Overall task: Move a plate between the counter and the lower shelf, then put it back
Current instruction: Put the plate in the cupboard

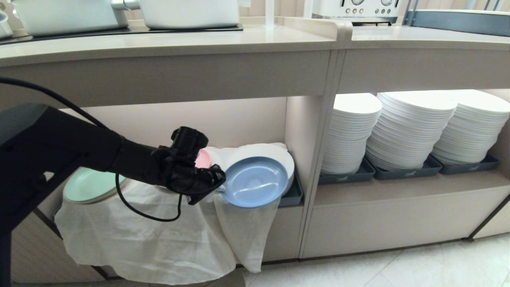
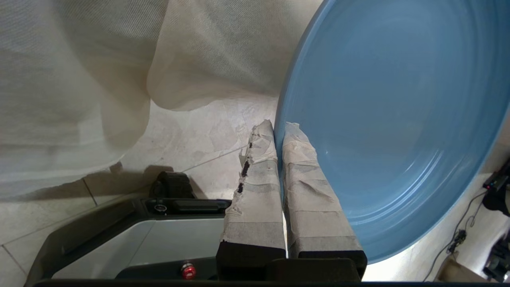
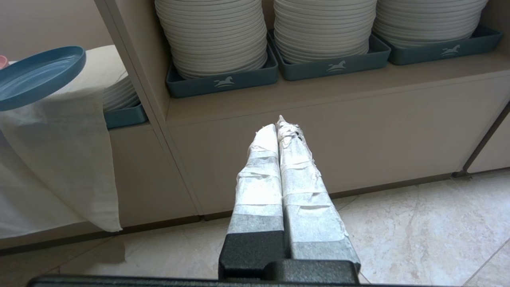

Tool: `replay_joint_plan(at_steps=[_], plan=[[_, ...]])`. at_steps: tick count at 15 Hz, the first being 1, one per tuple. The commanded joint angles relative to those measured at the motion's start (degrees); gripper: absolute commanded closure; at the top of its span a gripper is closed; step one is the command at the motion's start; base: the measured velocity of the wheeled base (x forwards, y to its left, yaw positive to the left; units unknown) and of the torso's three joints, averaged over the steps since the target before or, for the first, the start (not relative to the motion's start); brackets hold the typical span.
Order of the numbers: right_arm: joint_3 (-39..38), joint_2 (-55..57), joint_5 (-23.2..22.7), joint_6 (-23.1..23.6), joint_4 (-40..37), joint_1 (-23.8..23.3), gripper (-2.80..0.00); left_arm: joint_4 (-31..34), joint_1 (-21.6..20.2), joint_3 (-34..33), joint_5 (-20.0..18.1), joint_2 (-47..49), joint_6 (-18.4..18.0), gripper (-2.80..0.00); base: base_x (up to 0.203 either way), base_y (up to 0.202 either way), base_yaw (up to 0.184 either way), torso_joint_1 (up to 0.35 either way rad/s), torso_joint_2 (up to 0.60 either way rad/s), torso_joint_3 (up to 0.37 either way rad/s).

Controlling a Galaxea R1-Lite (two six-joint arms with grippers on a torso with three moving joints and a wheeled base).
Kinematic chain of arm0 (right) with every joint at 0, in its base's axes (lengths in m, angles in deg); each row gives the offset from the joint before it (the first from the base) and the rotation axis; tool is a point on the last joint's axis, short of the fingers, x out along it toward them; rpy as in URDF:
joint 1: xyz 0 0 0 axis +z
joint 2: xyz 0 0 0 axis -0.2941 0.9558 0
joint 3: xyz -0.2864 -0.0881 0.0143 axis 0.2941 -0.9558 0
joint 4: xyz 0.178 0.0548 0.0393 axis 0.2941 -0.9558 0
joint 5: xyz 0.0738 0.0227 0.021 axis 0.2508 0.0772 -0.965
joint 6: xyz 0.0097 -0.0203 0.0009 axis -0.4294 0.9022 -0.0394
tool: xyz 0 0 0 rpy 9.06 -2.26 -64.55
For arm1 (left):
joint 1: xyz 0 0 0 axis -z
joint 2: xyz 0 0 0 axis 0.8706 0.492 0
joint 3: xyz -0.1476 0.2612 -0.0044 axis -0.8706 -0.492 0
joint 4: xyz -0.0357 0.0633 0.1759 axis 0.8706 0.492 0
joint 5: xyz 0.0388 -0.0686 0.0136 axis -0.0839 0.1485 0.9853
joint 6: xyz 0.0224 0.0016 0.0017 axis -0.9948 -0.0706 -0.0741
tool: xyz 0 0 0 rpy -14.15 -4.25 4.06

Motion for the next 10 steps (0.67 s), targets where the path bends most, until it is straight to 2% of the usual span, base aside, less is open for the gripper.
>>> replay_joint_plan(at_steps=[1, 10], plan=[[0.0, 0.0, 0.0, 0.0, 0.0, 0.0, 0.00, 0.0, 0.0, 1.5, 0.1, 1.8, 0.4, 0.00, 0.000, 0.000, 0.000, 0.000, 0.00, 0.000], [0.0, 0.0, 0.0, 0.0, 0.0, 0.0, 0.00, 0.2, 1.3, 9.0, 4.0, 6.5, 2.3, 0.00, 0.000, 0.000, 0.000, 0.000, 0.00, 0.000]])
